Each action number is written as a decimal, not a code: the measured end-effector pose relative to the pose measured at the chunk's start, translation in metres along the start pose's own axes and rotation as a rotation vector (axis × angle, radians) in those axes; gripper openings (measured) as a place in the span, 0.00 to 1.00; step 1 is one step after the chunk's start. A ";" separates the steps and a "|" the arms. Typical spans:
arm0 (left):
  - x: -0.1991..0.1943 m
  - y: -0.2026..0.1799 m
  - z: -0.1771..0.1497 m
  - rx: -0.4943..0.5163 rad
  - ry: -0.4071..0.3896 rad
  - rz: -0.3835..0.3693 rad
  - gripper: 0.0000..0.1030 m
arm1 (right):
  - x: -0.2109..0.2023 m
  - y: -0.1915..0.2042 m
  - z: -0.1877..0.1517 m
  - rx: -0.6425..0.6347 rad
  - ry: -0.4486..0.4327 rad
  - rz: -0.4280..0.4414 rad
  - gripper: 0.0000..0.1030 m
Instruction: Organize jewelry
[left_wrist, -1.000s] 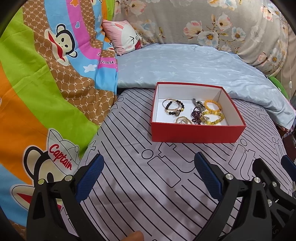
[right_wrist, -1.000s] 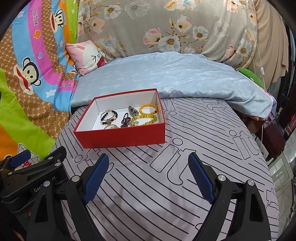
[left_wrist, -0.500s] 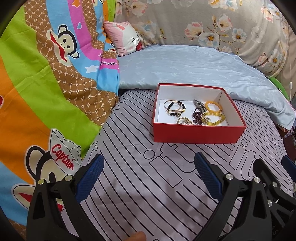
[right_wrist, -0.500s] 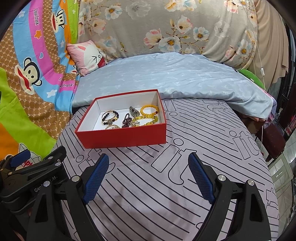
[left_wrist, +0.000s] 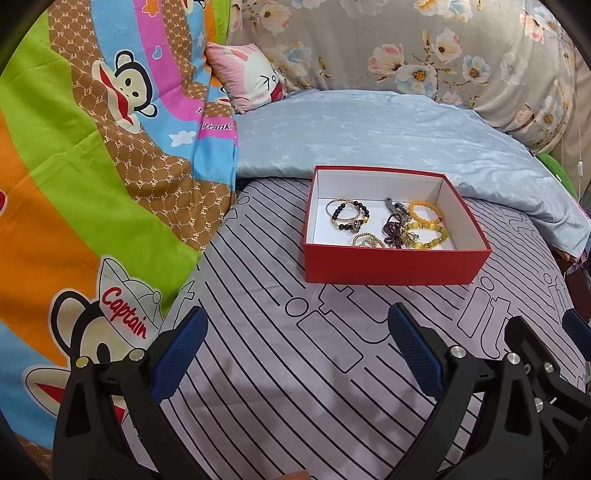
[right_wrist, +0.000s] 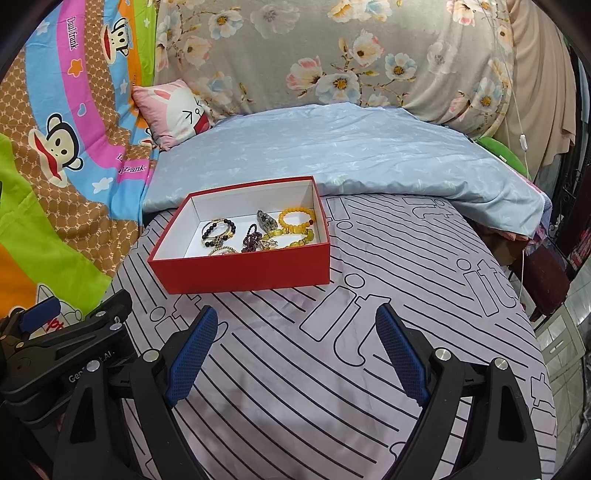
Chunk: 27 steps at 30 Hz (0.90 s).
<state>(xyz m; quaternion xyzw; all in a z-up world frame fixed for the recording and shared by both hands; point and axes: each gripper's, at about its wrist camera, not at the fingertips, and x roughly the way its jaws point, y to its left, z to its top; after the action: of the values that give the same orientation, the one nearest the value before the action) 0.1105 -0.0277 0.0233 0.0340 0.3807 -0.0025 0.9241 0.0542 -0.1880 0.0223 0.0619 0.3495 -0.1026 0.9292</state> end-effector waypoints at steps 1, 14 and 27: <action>0.000 0.000 0.000 -0.001 0.002 0.000 0.93 | 0.000 0.000 0.000 0.001 0.001 -0.001 0.83; 0.005 0.001 -0.005 -0.032 -0.004 0.011 0.93 | 0.004 -0.001 -0.002 -0.006 0.008 0.001 0.83; 0.005 0.001 -0.003 -0.028 -0.006 -0.007 0.93 | 0.004 -0.002 -0.003 0.005 0.006 0.002 0.83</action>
<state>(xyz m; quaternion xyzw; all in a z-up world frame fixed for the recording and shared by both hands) 0.1117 -0.0261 0.0178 0.0199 0.3779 -0.0007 0.9256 0.0547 -0.1901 0.0178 0.0648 0.3521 -0.1024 0.9281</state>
